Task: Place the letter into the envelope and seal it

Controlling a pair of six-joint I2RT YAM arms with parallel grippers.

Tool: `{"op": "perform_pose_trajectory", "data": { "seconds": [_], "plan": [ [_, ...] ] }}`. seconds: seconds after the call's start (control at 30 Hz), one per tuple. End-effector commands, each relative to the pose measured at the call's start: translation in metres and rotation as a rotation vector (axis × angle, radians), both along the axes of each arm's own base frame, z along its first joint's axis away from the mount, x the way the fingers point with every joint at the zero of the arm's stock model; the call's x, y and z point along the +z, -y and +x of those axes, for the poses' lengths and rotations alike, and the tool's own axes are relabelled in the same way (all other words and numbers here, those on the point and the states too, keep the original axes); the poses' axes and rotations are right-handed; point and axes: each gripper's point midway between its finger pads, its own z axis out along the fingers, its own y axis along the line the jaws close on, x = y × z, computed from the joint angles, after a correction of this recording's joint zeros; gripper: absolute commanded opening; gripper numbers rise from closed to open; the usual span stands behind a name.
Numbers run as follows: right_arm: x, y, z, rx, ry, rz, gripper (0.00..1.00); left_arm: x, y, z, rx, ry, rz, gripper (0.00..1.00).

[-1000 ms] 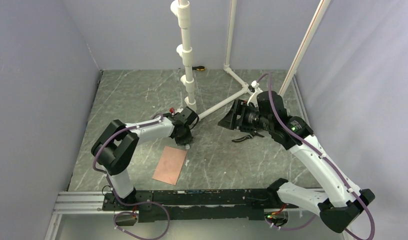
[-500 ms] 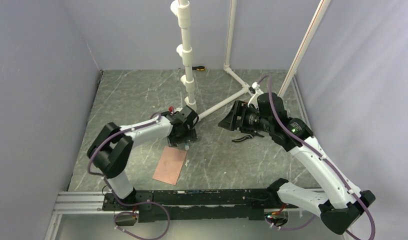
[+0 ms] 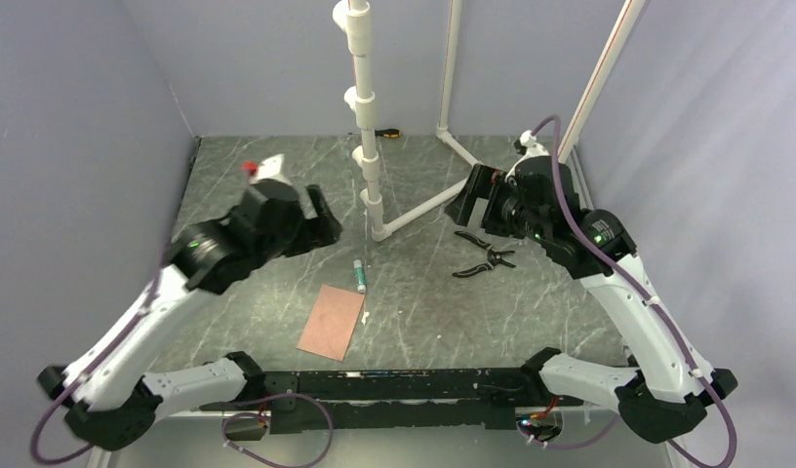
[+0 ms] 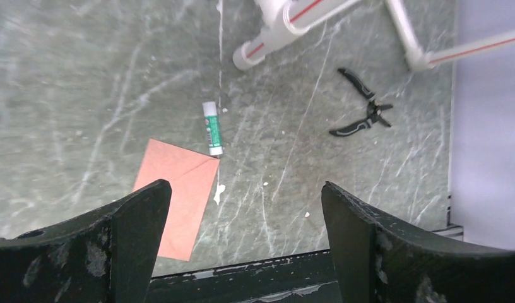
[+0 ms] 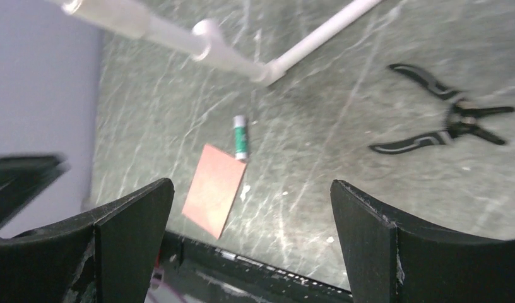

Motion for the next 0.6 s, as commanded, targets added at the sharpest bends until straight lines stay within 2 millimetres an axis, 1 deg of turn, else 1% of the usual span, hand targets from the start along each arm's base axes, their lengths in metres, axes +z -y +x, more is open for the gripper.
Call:
{"op": "perform_pose_trajectory", "data": {
  "seconds": [0.0, 0.13, 0.2, 0.27, 0.3, 0.37, 0.47, 0.57],
  "plan": [
    [0.010, 0.060, 0.003, -0.243, 0.012, -0.185, 1.00, 0.049, -0.078, -0.043, 0.101, 0.090, 0.098, 0.93],
    [0.031, 0.089, -0.010, -0.327, 0.076, -0.206, 1.00, 0.107, -0.130, -0.079, 0.083, 0.260, 0.122, 0.93],
    [0.041, 0.101, -0.016, -0.357, 0.107, -0.212, 1.00, 0.126, -0.155, -0.098, 0.090, 0.311, 0.141, 0.93],
    [0.053, 0.109, -0.023, -0.371, 0.135, -0.209, 1.00, 0.138, -0.179, -0.117, 0.109, 0.338, 0.146, 0.93],
    [0.061, 0.113, -0.026, -0.379, 0.153, -0.203, 1.00, 0.142, -0.187, -0.123, 0.126, 0.348, 0.141, 0.93],
    [0.079, 0.119, -0.032, -0.384, 0.196, -0.186, 1.00, 0.149, -0.199, -0.132, 0.142, 0.372, 0.132, 0.93],
    [0.108, 0.129, -0.040, -0.397, 0.272, -0.155, 1.00, 0.157, -0.207, -0.140, 0.149, 0.401, 0.116, 0.93],
    [0.126, 0.136, -0.047, -0.407, 0.325, -0.137, 1.00, 0.163, -0.213, -0.144, 0.158, 0.426, 0.099, 0.93]
  ]
}}
